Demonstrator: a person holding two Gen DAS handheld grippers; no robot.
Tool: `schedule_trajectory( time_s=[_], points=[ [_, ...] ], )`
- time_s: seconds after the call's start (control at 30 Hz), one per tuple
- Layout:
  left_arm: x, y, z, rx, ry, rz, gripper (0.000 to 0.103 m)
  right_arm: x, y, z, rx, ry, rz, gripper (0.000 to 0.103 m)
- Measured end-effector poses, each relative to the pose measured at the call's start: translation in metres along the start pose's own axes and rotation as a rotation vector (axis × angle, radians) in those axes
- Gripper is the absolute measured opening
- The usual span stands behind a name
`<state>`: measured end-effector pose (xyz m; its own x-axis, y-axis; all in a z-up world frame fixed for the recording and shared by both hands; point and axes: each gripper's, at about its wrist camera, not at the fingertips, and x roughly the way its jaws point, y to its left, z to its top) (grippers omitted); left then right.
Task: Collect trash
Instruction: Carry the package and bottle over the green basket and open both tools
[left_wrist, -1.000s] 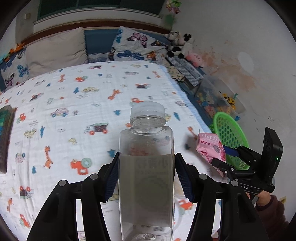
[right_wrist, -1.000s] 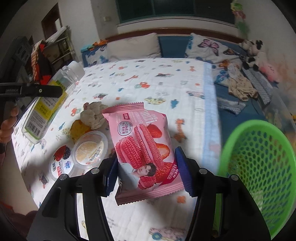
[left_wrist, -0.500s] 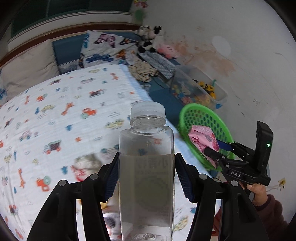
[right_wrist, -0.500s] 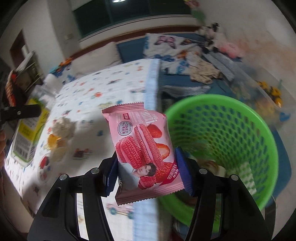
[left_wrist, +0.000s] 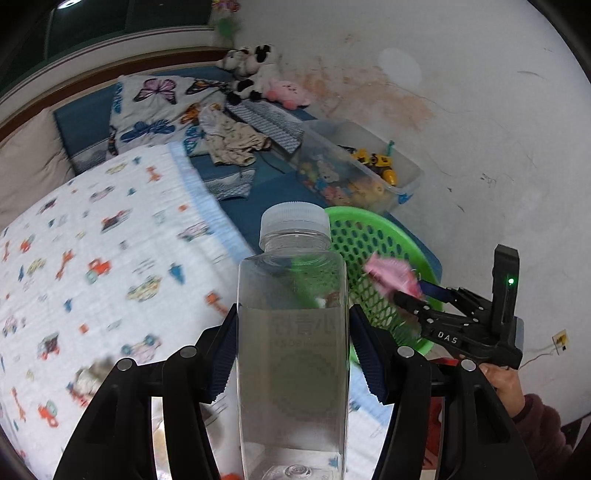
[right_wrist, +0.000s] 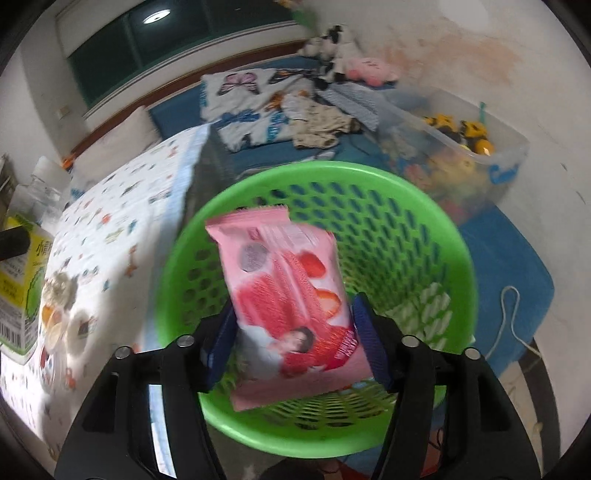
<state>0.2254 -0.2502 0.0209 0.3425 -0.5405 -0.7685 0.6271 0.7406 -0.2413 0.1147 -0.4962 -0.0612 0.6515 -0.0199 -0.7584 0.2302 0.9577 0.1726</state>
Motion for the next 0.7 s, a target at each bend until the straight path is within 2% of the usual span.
schedule_trajectory(
  time_s=[0.3,0.7],
  points=[
    [0.032,-0.036,0.022,0.043,0.004,-0.041,0.056,-0.010,-0.024,-0.003,0.051,-0.018,-0.017,0.073],
    [0.090,-0.078,0.040,0.090,0.069,-0.073,0.056,-0.036,-0.035,-0.014,0.059,-0.062,-0.026,0.079]
  ],
)
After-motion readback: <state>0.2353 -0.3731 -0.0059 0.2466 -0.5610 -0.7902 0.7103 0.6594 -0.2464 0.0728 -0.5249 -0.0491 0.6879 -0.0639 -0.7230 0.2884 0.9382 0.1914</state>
